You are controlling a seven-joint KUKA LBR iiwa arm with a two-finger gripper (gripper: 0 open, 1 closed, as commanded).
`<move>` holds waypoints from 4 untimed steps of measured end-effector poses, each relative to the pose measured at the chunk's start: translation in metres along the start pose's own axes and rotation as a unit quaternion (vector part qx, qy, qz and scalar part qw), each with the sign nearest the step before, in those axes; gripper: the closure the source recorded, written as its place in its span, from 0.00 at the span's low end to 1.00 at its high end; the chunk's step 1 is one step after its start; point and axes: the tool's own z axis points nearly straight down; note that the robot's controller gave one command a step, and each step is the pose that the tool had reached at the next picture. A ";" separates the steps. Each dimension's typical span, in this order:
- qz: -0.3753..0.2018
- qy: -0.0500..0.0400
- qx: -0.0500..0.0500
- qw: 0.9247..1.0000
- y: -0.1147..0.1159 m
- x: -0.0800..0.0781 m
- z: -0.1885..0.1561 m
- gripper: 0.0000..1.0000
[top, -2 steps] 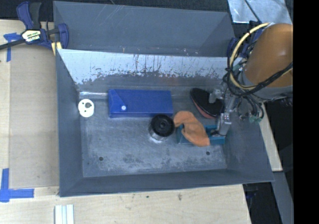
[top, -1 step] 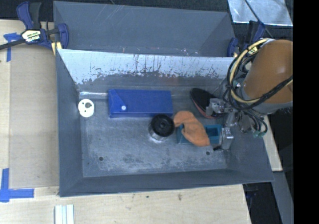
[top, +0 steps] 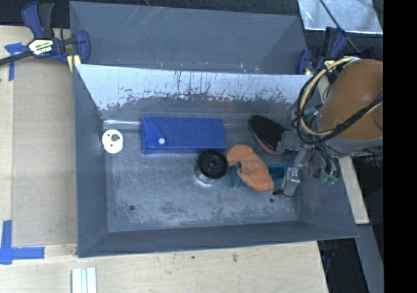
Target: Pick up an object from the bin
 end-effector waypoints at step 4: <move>0.091 0.001 -0.001 0.996 -0.004 0.011 0.065 1.00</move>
Offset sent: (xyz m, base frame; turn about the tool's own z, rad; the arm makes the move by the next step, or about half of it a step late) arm -0.0122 -0.0030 -0.0695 0.1886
